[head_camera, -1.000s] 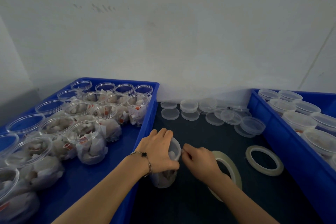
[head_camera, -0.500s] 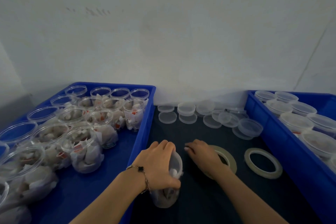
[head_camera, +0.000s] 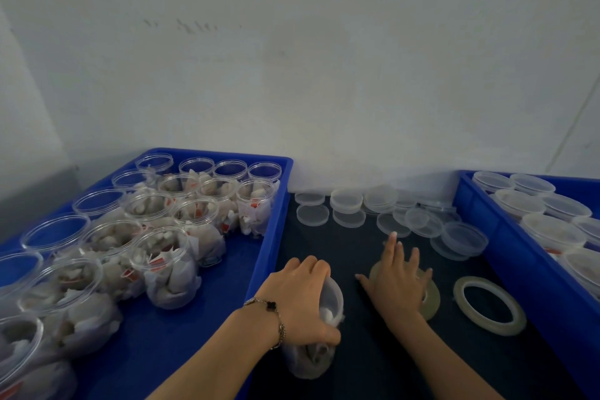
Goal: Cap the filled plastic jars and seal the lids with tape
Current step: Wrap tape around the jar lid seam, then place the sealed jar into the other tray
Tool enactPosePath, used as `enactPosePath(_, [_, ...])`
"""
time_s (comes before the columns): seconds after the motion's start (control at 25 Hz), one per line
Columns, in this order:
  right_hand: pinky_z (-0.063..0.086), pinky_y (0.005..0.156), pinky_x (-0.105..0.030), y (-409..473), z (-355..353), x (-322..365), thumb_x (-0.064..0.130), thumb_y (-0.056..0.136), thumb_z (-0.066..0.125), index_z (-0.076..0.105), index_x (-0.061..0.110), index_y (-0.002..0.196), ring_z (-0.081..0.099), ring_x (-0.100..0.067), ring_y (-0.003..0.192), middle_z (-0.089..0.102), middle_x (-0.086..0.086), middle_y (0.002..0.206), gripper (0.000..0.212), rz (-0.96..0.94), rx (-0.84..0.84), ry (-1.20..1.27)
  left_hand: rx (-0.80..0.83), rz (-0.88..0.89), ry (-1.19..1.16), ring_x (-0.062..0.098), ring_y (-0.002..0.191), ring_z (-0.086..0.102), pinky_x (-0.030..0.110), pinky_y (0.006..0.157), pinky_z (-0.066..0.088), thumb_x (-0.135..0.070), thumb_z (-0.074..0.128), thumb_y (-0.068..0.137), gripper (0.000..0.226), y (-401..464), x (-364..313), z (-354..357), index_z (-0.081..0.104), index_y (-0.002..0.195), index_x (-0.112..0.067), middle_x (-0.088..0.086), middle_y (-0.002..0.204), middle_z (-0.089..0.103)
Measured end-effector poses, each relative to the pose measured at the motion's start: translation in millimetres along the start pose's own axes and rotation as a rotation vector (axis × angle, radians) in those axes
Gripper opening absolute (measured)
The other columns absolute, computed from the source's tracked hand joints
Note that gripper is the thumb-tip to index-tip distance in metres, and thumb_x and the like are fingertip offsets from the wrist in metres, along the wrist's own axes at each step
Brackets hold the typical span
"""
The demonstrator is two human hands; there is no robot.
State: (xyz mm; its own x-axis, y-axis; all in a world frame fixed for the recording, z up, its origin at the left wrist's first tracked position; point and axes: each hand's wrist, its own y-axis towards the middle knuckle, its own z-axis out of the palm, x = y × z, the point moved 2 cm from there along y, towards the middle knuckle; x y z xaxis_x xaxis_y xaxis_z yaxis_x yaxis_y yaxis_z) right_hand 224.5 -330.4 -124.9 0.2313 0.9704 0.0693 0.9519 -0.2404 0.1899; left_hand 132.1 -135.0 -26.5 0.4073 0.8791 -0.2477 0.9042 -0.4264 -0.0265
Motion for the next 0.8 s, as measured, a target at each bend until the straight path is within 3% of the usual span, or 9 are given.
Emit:
enactPosePath(0.08, [0.02, 0.11, -0.059, -1, -7, -4, 0.079, 0.072, 0.051, -0.028, 0.012, 0.143, 0.008, -0.035, 0.145, 0.009, -0.01, 0.159, 0.126, 0.077, 0.043, 0.109, -0.008, -0.001, -0.014, 0.01, 0.099, 0.037, 0.028, 0.08, 0.042, -0.057, 0.069, 0.064, 0.069, 1, 1, 1, 0.036, 0.118, -0.029, -0.012, 0.114, 0.039])
enactPosePath(0.16, [0.022, 0.111, -0.054, -8, -17, -5, 0.073, 0.075, 0.055, -0.025, 0.017, 0.146, 0.013, -0.034, 0.144, 0.011, -0.012, 0.158, 0.12, 0.077, -0.015, 0.258, -0.014, -0.017, -0.069, 0.009, 0.1, 0.039, 0.029, 0.082, 0.044, -0.058, 0.07, 0.062, 0.069, 1, 4, 0, 0.036, 0.116, -0.031, -0.013, 0.113, 0.04])
enactPosePath(0.28, [0.039, 0.105, -0.038, -30, -36, -3, 0.044, 0.088, 0.06, 0.011, 0.022, 0.15, 0.04, -0.023, 0.133, 0.042, -0.006, 0.145, 0.082, -0.008, -0.065, 0.728, -0.014, -0.066, -0.221, 0.005, 0.1, 0.044, 0.029, 0.085, 0.048, -0.058, 0.071, 0.057, 0.072, 1, 15, -6, 0.036, 0.116, -0.035, -0.016, 0.111, 0.042])
enactPosePath(0.36, [0.048, 0.088, -0.022, -51, -53, 2, 0.035, 0.089, 0.058, 0.047, 0.031, 0.131, 0.056, -0.013, 0.117, 0.063, 0.007, 0.12, 0.044, -0.107, 0.196, 1.155, -0.009, -0.072, -0.321, 0.003, 0.098, 0.048, 0.029, 0.085, 0.051, -0.058, 0.072, 0.056, 0.075, 2, 20, -9, 0.038, 0.118, -0.035, -0.015, 0.112, 0.044])
enactPosePath(0.44, [0.051, 0.079, -0.016, -75, -72, 6, 0.037, 0.082, 0.06, 0.066, 0.033, 0.108, 0.062, -0.007, 0.107, 0.07, 0.01, 0.106, 0.027, -0.241, 0.41, 1.398, 0.006, -0.063, -0.399, 0.003, 0.099, 0.051, 0.03, 0.086, 0.051, -0.059, 0.073, 0.052, 0.078, 4, 20, -10, 0.04, 0.119, -0.034, -0.014, 0.112, 0.046])
enactPosePath(0.56, [0.052, 0.081, -0.019, -97, -84, 14, 0.03, 0.079, 0.073, 0.064, 0.031, 0.112, 0.062, -0.003, 0.103, 0.068, 0.014, 0.109, 0.034, -0.381, 0.435, 1.434, 0.029, -0.031, -0.453, 0.005, 0.1, 0.052, 0.03, 0.087, 0.052, -0.061, 0.072, 0.047, 0.081, 5, 18, -11, 0.042, 0.118, -0.033, -0.013, 0.113, 0.047])
enactPosePath(0.64, [0.052, 0.084, -0.025, -101, -84, 19, 0.021, 0.08, 0.074, 0.059, 0.033, 0.116, 0.061, -0.002, 0.104, 0.066, 0.015, 0.111, 0.041, -0.365, 0.398, 1.386, 0.038, -0.008, -0.49, 0.006, 0.101, 0.053, 0.03, 0.088, 0.052, -0.057, 0.075, 0.05, 0.078, 4, 17, -12, 0.043, 0.117, -0.033, -0.012, 0.114, 0.049])
enactPosePath(0.8, [0.053, 0.083, -0.024, -93, -94, 15, 0.008, 0.084, 0.068, 0.067, 0.021, 0.105, 0.065, -0.009, 0.099, 0.071, 0.005, 0.102, 0.025, -0.374, 0.405, 1.332, 0.073, 0.041, -0.517, 0.006, 0.103, 0.053, 0.029, 0.089, 0.051, -0.051, 0.079, 0.055, 0.075, 0, 13, -14, 0.043, 0.118, -0.034, -0.014, 0.115, 0.049])
